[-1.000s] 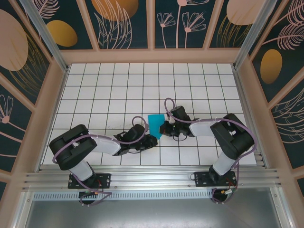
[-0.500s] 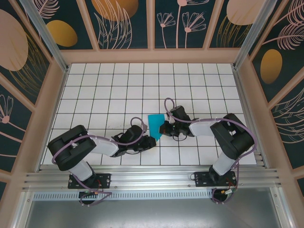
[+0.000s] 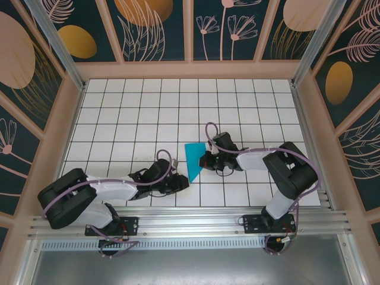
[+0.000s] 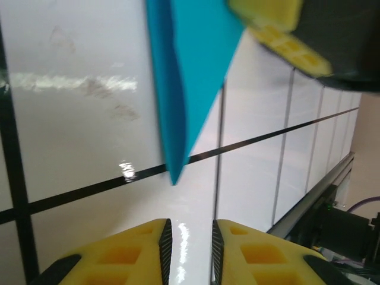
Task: Fold a paper plane with a square sheet of paper (pick it up from the middle)
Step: Third fold the triangle at the center of the table.
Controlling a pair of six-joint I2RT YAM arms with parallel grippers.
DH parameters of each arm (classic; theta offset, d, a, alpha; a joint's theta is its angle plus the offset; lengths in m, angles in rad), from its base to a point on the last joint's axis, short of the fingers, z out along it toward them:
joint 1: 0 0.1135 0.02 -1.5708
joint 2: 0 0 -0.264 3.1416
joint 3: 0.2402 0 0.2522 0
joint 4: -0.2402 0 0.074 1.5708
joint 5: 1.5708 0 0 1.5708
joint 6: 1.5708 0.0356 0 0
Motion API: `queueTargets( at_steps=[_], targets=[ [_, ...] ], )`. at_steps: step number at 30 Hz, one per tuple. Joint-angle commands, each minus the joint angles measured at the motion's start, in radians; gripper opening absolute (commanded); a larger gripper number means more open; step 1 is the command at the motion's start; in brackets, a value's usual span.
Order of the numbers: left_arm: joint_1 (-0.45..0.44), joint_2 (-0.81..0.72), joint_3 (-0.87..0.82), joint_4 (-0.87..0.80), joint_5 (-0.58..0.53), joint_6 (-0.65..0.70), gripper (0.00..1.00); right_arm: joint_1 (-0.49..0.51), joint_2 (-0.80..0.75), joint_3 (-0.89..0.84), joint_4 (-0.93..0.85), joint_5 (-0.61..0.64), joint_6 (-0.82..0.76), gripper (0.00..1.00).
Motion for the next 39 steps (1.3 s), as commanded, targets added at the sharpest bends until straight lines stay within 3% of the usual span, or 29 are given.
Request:
queueTargets(
  at_steps=[1,5,12,17,26,31,39],
  targets=[
    [-0.004,-0.048,0.074,-0.054,-0.09,0.03,0.29,0.0,0.043,-0.03,-0.115,0.14,-0.004,0.03],
    [0.006,0.016,0.149,-0.044,-0.126,0.06,0.29,0.0,0.043,-0.027,-0.11,0.137,-0.002,0.03],
    [0.008,0.216,0.213,0.108,-0.06,0.045,0.28,0.0,0.037,-0.024,-0.114,0.135,-0.002,0.03],
    [0.009,0.295,0.217,0.08,-0.088,0.041,0.27,-0.001,0.025,-0.029,-0.11,0.129,0.0,0.04],
    [0.008,0.314,0.108,0.055,-0.127,0.035,0.21,0.001,-0.078,-0.002,-0.098,0.096,-0.012,0.06],
    [0.008,0.299,0.11,0.018,-0.132,0.066,0.18,0.004,-0.158,-0.032,-0.043,0.009,-0.019,0.06],
    [0.008,0.31,0.146,-0.023,-0.14,0.087,0.14,0.054,-0.14,-0.07,0.019,-0.016,0.009,0.03]
  ],
)
